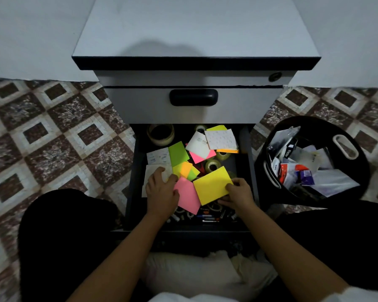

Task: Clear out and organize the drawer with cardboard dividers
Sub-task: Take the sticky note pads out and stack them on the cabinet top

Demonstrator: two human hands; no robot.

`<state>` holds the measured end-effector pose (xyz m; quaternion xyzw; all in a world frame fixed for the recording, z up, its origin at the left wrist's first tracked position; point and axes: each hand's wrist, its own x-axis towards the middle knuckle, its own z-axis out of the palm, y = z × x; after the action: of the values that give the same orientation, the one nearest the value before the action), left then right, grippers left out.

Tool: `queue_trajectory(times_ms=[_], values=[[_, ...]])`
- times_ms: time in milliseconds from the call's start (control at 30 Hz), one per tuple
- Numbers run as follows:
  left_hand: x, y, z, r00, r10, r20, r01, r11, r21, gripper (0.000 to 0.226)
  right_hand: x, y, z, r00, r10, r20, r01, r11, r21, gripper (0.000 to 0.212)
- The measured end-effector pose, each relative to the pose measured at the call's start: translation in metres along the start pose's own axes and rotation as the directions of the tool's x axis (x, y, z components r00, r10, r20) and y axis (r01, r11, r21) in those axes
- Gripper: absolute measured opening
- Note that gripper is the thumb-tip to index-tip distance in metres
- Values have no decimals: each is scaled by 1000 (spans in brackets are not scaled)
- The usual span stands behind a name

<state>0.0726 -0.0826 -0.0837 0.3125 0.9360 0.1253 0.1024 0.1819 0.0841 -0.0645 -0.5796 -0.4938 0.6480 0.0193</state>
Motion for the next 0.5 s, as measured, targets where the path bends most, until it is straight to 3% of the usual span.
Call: queue_trajectory(times_ms=[100,200,333,400,500], values=[[0,0,-2,998,48,27,-49,999,8,35,-1,14,4,1000,3,8,-1,985,-172,8],[2,5,-8,986,-75,147,112,957,-269,25,0,23,7,999,-32,-27,20,930,-367,10],[8,6,-12,873,-352,337,487,618,-617,24,-4,23,10,990,88,107,-79,993,-85,31],[12,4,-13,815,-395,424,570,417,-708,33,-8,21,11,980,118,158,-122,992,19,36],[11,8,-13,776,-362,516,597,160,-786,37,-9,21,13,983,80,166,-73,996,-53,40]])
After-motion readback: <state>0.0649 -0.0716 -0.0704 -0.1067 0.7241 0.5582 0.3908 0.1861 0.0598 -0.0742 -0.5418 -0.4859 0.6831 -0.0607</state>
